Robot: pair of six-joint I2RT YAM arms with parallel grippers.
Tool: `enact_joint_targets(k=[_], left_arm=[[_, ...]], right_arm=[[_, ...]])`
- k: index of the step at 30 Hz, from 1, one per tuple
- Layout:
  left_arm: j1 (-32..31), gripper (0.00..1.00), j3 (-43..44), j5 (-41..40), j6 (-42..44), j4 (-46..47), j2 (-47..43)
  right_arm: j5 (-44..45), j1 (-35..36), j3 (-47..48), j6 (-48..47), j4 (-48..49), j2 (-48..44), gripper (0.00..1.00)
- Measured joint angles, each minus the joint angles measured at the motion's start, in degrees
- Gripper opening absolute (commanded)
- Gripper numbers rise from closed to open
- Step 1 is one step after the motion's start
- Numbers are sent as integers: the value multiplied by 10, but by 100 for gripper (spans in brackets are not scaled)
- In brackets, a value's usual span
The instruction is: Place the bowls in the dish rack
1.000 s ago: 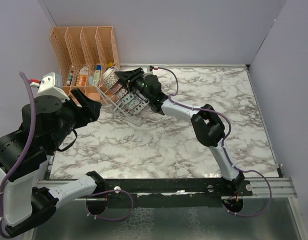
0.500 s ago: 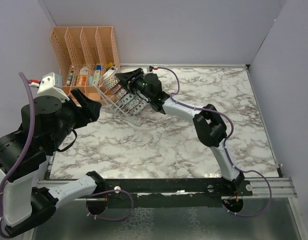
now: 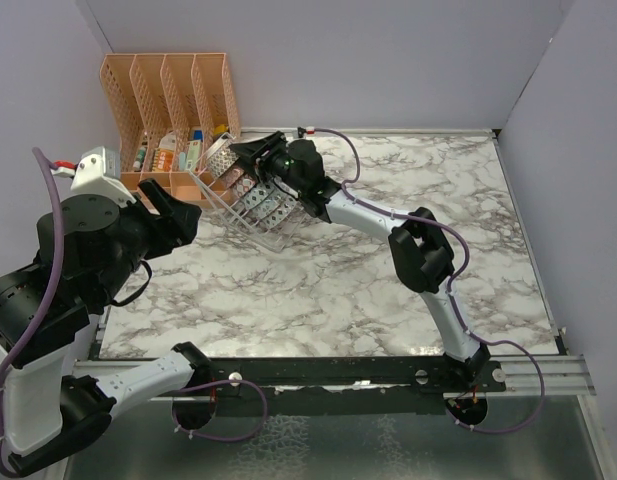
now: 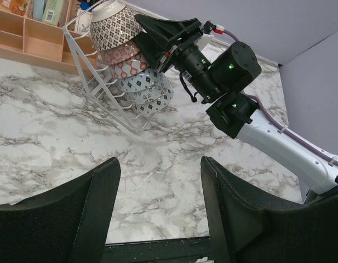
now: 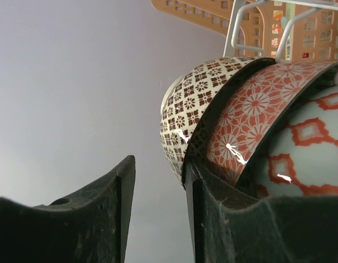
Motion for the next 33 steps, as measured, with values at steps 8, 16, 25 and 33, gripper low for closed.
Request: enact_joint_targets(k=[8,16,25,33], left_arm=[[-2,63,0,-4,3,0,0],[-4,63,0,-8,5,0,2],[-7,67,0,-9,8,0,4],[-7,85,-3,-10,8,3,4]], right_arm=[[-12,0,2,0,-30,0,44],[-10,0,2,0,-84,-17,44],[-8,0,-32,0,-106,-41,44],[-7,0,-72,0,-109,-71,44]])
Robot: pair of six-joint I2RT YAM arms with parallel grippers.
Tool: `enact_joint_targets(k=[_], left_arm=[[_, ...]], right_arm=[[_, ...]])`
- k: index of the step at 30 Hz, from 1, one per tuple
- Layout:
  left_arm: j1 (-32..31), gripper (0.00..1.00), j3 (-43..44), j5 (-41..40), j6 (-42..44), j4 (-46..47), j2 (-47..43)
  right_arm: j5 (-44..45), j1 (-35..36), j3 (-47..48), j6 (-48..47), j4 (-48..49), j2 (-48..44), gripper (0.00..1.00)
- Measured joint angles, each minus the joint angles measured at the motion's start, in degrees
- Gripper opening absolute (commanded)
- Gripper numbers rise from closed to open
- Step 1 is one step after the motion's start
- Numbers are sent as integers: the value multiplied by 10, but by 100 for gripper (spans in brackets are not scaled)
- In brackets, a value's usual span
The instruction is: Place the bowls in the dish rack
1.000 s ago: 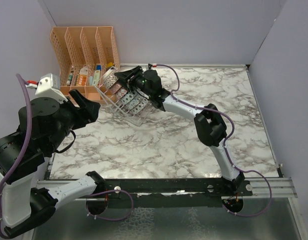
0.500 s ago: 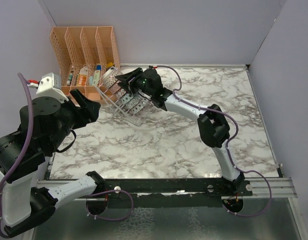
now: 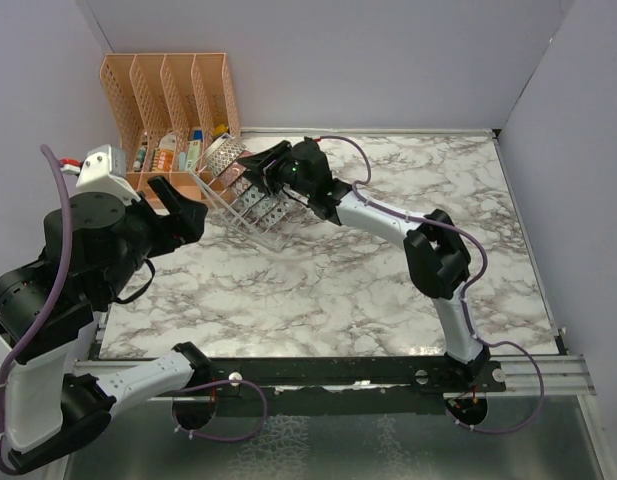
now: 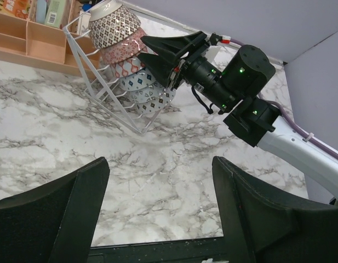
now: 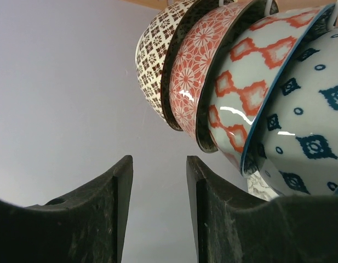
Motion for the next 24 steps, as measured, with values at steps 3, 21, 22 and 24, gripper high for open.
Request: enact_joint_targets(k=[3,21,22,24], left_arm=[[0,98,-7,0,4,3,0],[-3,99,70,-41,8,-38,115],[-4,99,73,-45,4,-40,121],[-4,99,78,-56,-3,-41,131]], right_arm=[[0,0,-7,0,2,-7,44],[-2,-11,-59,-130,-90,-172,45],[-2,-14,-59,-145,-105,-180,45],[0,-23,-59,-180,-146,-197,45]])
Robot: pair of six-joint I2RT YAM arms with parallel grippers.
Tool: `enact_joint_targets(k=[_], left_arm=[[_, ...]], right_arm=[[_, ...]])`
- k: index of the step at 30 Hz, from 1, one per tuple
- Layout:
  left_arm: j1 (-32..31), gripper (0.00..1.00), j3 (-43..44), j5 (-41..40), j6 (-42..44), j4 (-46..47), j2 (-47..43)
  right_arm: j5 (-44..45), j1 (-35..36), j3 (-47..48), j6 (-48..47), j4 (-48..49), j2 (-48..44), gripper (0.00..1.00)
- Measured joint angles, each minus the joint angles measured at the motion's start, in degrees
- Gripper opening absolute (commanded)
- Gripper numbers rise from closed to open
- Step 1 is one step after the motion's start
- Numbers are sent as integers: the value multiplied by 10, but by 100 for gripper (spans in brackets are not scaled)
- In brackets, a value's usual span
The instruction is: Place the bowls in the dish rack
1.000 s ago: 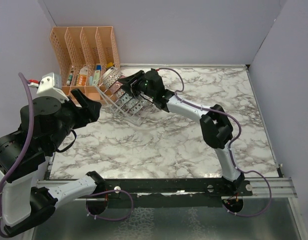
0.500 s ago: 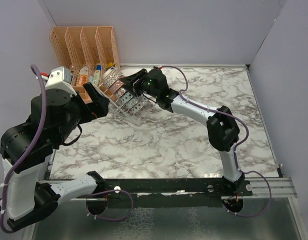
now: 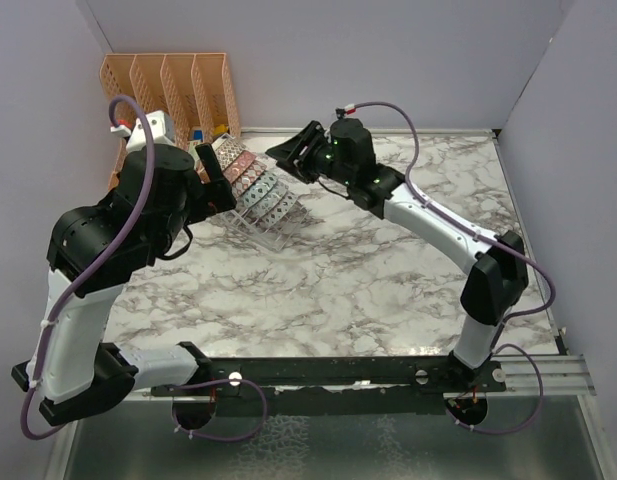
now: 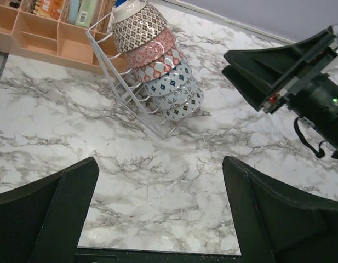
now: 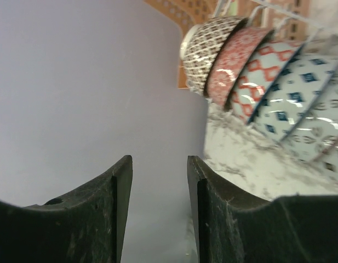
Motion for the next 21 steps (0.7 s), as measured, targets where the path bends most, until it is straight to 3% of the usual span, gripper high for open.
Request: enact_joint_targets(k=[9,21], left_arm=[[0,99,-1,-41,-26,-5,18],[0,99,-11,-42,3,25,23]], right_arm=[[16,-66,-68,-104,-136,-104,45],[21,-90,-99,-154,-190,-144,46]])
